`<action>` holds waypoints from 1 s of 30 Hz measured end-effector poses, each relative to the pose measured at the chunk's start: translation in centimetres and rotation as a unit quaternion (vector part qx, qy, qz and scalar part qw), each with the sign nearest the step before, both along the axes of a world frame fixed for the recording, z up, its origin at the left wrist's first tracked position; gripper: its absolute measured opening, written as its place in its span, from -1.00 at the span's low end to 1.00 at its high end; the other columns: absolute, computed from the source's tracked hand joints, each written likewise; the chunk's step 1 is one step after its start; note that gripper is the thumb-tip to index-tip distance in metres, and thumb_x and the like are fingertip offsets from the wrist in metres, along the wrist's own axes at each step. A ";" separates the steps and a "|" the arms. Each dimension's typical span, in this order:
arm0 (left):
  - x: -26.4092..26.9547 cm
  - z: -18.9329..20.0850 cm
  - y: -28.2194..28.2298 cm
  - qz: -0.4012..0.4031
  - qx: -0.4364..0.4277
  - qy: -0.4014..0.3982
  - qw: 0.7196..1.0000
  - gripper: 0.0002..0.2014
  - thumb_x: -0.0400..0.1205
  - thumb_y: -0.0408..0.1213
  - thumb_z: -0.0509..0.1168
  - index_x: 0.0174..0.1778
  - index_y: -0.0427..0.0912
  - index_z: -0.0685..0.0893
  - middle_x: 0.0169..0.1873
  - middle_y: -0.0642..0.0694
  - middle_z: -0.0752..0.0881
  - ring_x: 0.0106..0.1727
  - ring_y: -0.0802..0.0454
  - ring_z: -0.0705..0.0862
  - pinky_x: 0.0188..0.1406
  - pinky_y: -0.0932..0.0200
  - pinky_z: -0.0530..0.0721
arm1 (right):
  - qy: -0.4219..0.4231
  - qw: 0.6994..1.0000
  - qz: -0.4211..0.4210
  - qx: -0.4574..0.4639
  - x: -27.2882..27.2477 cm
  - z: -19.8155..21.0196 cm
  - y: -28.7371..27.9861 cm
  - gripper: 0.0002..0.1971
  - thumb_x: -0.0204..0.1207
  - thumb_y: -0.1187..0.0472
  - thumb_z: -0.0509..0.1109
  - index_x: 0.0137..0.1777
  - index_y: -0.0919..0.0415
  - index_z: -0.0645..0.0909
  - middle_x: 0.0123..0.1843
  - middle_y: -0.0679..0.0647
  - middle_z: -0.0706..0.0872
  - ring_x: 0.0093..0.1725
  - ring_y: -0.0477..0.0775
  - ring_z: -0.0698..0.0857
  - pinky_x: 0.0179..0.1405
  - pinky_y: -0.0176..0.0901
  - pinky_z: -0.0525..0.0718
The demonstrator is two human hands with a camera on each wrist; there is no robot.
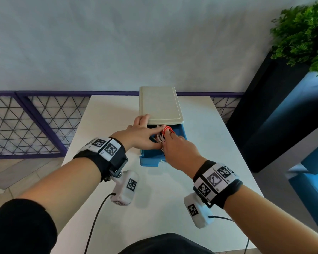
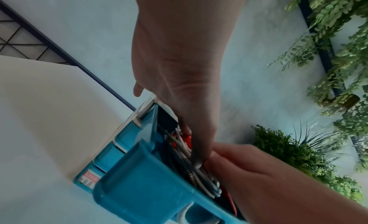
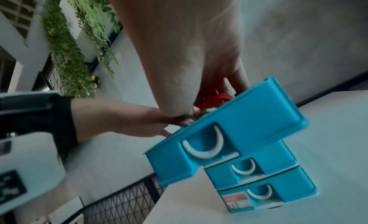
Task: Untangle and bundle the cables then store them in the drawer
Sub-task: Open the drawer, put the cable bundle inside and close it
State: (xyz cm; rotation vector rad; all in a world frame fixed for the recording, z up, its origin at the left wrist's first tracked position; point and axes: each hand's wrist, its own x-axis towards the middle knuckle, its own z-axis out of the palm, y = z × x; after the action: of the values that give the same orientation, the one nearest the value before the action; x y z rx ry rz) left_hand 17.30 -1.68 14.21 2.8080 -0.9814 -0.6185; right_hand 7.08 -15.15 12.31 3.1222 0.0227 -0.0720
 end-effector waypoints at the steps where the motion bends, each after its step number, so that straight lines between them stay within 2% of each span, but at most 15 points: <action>1: 0.1 0.3 0.1 -0.003 0.003 0.011 1.000 -0.16 0.34 0.43 0.23 0.51 0.57 -0.04 0.65 -0.01 -0.25 0.65 -0.17 -0.29 0.59 -0.24 0.10 | 0.012 1.000 0.000 0.010 0.0 0.1 0.0 -0.49 0.66 0.17 0.12 0.56 0.35 0.23 0.46 0.19 0.46 0.21 0.21 0.61 -0.13 -0.05 0.58; 3: 0.1 1.3 0.3 -0.007 0.002 0.046 0.999 -0.11 0.36 0.40 0.30 0.56 0.49 -0.03 0.65 0.00 -0.27 0.66 -0.11 -0.32 0.62 -0.22 0.04 | 0.027 0.999 -0.009 0.023 0.1 0.5 0.1 -0.47 0.64 0.20 0.17 0.55 0.39 0.19 0.42 0.22 0.48 0.28 0.20 0.60 -0.06 -0.05 0.62; 5: 0.1 2.1 0.5 -0.015 -0.001 0.073 0.997 0.02 0.34 0.39 0.35 0.61 0.36 -0.12 0.66 -0.01 -0.29 0.66 -0.08 -0.33 0.64 -0.24 -0.02 | 0.046 0.999 -0.022 0.014 0.5 1.0 0.6 -0.44 0.63 0.21 0.21 0.56 0.43 0.16 0.45 0.27 0.47 0.36 0.21 0.55 0.04 -0.02 0.64; 9: -0.1 2.3 0.8 -0.033 0.034 0.055 0.997 0.33 0.20 0.46 0.39 0.64 -0.01 -0.33 0.65 -0.01 -0.38 0.66 -0.02 -0.37 0.63 -0.34 -0.12 | 0.065 0.997 -0.043 0.001 1.6 1.1 1.3 -0.32 0.62 0.13 0.28 0.60 0.45 0.09 0.55 0.31 0.36 0.52 0.21 0.42 0.21 0.02 0.61; 12: -0.4 2.0 0.7 -0.036 0.050 0.058 0.996 0.44 0.11 0.43 0.47 0.62 -0.02 -0.40 0.61 0.04 -0.46 0.63 0.03 -0.46 0.62 -0.34 -0.23 | 0.051 0.997 -0.049 0.025 2.7 0.5 1.2 -0.37 0.61 0.17 0.27 0.58 0.42 0.12 0.57 0.30 0.34 0.57 0.18 0.37 0.30 0.02 0.56; 15: -0.6 1.9 0.9 -0.036 0.052 0.058 0.996 0.46 0.10 0.38 0.51 0.61 0.00 -0.42 0.60 0.07 -0.48 0.61 0.06 -0.49 0.62 -0.30 -0.29 | 0.036 0.997 -0.052 0.046 3.6 -0.1 1.3 -0.40 0.63 0.22 0.22 0.59 0.41 0.11 0.57 0.31 0.33 0.59 0.19 0.33 0.41 0.02 0.51; 19: -0.6 1.9 0.9 -0.030 0.048 0.038 0.998 0.46 0.06 0.41 0.51 0.63 0.01 -0.35 0.63 0.08 -0.38 0.64 0.03 -0.41 0.62 -0.30 -0.28 | -0.005 0.996 -0.051 0.078 4.0 -0.6 1.3 -0.40 0.61 0.25 0.27 0.59 0.37 0.16 0.51 0.26 0.43 0.53 0.16 0.42 0.35 -0.04 0.52; 22: -0.8 1.9 0.7 -0.028 0.044 0.017 0.998 0.46 0.04 0.44 0.50 0.65 0.01 -0.28 0.65 0.08 -0.28 0.66 -0.01 -0.33 0.62 -0.33 -0.23 | -0.046 0.985 -0.071 0.149 3.4 -0.8 0.4 -0.62 0.67 0.14 0.24 0.43 0.27 0.43 0.35 0.15 0.60 0.32 0.16 0.61 0.12 -0.07 0.59; 25: -0.8 2.1 0.7 -0.029 0.041 0.004 0.999 0.44 0.03 0.44 0.50 0.66 0.02 -0.23 0.65 0.07 -0.21 0.67 -0.05 -0.26 0.63 -0.33 -0.18 | -0.098 0.970 -0.068 0.210 2.1 -0.4 -0.6 -0.63 0.65 0.00 0.26 0.36 0.18 0.55 0.28 0.09 0.65 0.20 0.15 0.67 0.01 -0.05 0.63; 28: -0.5 2.2 0.8 -0.041 0.037 -0.016 0.998 0.39 0.03 0.46 0.48 0.66 0.04 -0.13 0.63 0.04 -0.07 0.66 -0.09 -0.10 0.63 -0.30 -0.12 | -0.145 0.973 -0.014 0.181 0.4 -0.4 -1.2 -0.66 0.64 0.05 0.29 0.38 0.09 0.59 0.34 0.01 0.64 0.28 0.10 0.61 -0.03 -0.01 0.66; 30: -0.3 2.4 0.8 -0.051 0.034 -0.033 0.998 0.36 0.01 0.48 0.47 0.65 0.06 -0.05 0.60 0.02 0.04 0.62 -0.11 0.01 0.63 -0.27 -0.04 | -0.147 0.981 0.020 0.125 -0.2 -0.7 -1.4 -0.69 0.66 0.12 0.26 0.36 0.08 0.61 0.26 -0.01 0.69 0.26 0.10 0.62 -0.05 -0.04 0.67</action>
State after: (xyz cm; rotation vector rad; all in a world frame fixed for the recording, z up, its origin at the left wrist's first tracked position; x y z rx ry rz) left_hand 17.01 -0.87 16.58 2.8676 -1.1443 -0.5855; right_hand 6.85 -16.50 11.62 3.3431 0.0958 0.4271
